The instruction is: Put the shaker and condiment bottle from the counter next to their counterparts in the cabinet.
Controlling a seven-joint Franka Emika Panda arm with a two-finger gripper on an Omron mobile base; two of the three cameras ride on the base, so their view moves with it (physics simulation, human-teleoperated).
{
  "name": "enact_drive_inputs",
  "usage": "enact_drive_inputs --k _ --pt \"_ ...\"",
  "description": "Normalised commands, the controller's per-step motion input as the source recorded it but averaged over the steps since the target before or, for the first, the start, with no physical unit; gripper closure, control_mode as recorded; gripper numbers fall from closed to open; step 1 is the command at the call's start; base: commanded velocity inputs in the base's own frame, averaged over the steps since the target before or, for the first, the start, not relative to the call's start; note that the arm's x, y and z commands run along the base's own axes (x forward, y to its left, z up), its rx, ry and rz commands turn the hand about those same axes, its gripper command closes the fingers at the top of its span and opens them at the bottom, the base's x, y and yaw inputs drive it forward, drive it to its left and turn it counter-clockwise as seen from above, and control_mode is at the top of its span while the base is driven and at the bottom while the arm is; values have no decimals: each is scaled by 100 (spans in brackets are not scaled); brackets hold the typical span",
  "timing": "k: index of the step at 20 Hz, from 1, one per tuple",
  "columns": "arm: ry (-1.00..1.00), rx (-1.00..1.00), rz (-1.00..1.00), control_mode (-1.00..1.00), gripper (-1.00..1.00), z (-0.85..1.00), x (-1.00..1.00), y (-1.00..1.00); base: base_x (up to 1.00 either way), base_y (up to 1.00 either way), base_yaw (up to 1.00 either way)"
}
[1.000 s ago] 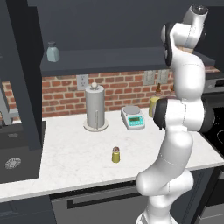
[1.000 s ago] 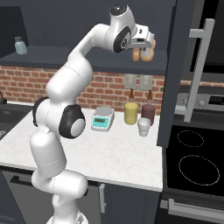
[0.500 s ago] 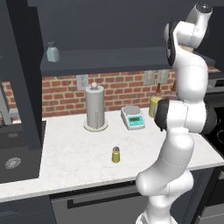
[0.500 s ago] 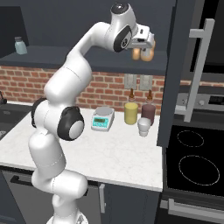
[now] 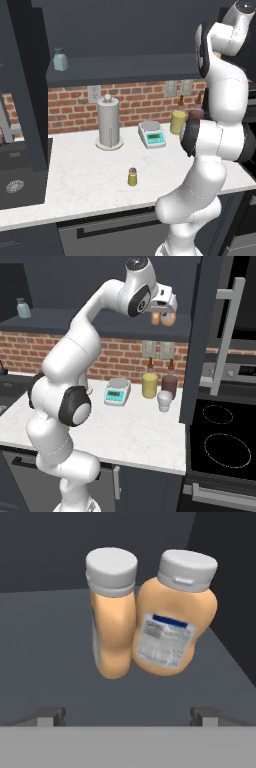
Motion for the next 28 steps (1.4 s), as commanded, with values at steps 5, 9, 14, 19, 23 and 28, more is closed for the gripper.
enact_drive_inputs --k 5,9,14,19,23,28 --pt "-1 0 0 -100 -100 -2 -70 11 0 0 0" --pt "0 0 3 -100 -100 -19 -77 53 0 0 0" --pt "0 0 10 -100 -100 -22 -84 63 0 0 0" --pt "-4 0 9 -100 -100 -11 -93 40 0 0 0" --pt "-3 0 8 -100 -100 -6 -91 36 0 0 0" --pt "0 -1 10 -100 -100 -24 -84 56 0 0 0"
